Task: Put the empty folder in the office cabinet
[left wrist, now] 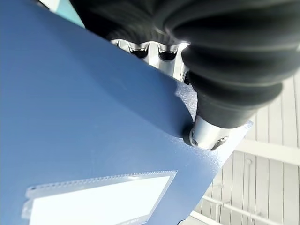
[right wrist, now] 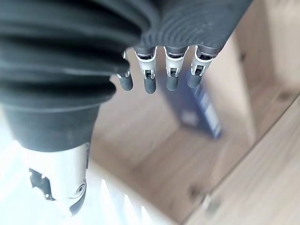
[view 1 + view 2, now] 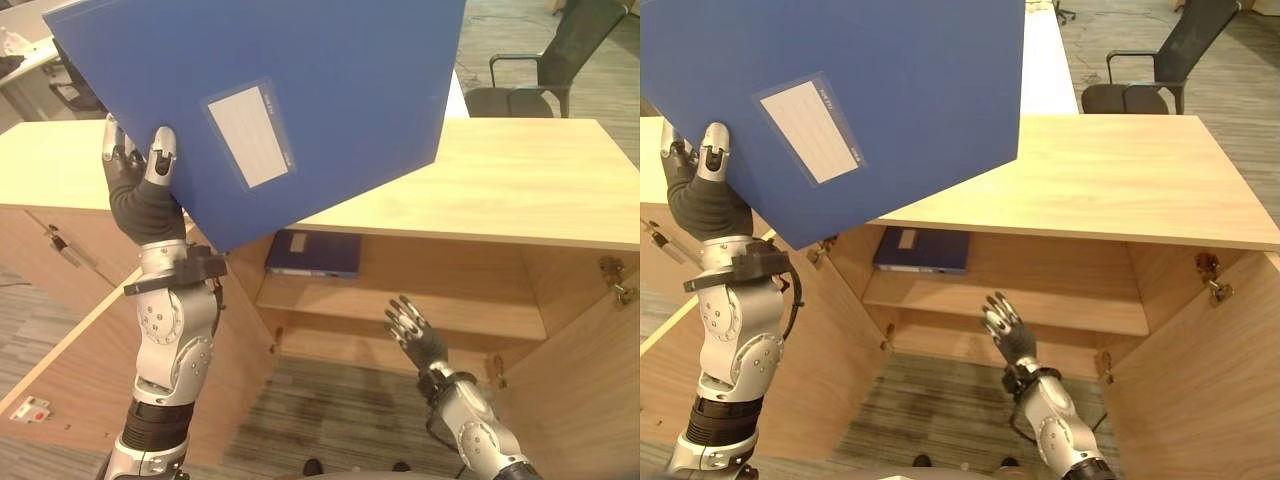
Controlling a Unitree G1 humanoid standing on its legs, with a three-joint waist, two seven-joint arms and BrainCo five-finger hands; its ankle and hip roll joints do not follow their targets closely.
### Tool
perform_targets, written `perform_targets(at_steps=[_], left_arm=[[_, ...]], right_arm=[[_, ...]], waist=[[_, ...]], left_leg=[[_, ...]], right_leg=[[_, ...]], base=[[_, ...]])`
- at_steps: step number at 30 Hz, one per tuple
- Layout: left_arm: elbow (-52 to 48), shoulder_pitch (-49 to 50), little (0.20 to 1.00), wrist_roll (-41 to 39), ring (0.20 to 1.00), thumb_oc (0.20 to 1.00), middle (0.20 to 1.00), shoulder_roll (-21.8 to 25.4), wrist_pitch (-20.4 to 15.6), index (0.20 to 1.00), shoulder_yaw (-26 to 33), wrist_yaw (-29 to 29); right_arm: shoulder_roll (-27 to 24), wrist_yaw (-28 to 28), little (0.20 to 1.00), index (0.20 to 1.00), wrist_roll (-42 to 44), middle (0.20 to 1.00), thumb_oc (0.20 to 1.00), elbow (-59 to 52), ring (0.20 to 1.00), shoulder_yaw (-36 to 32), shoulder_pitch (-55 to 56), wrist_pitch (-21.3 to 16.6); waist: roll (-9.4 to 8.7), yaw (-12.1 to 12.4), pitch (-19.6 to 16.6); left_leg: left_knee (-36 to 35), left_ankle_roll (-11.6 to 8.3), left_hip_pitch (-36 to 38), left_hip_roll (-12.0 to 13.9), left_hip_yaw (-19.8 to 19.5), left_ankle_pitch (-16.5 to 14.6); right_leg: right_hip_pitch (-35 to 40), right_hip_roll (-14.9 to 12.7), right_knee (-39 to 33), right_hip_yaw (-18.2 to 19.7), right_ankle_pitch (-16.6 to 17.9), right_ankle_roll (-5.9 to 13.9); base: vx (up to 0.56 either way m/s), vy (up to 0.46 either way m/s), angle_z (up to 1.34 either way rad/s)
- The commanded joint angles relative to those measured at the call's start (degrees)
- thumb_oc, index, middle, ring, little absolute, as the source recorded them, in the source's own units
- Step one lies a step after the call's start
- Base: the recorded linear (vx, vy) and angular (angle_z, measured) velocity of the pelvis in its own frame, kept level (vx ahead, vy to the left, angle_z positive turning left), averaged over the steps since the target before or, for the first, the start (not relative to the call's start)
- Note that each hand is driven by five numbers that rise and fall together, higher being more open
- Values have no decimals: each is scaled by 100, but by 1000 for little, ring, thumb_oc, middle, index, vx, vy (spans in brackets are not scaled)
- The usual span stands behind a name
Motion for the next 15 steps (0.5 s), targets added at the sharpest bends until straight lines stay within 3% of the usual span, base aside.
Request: perform_targets(at_steps=[1,15], left_arm=[[-315,-322,200,-346,200,200,200,31,-326,200,16,-79],[-123,-71,200,-892,200,200,200,-293,-197,200,-759,-292]], right_arm=[[190,193,1000,1000,380,1000,1000,-348,1000,188,-501,-252],[437,105,1000,1000,909,1000,1000,-1183,1000,835,-1349,-520]], waist=[[-261,194,87],[-295,242,103]], left_leg=[[112,-249,520,319,162,-704],[114,-208,516,312,176,-717]], right_leg=[[-110,-522,406,50,-369,438],[-131,-556,439,101,-366,429]], base=[[0,0,0],[0,0,0]])
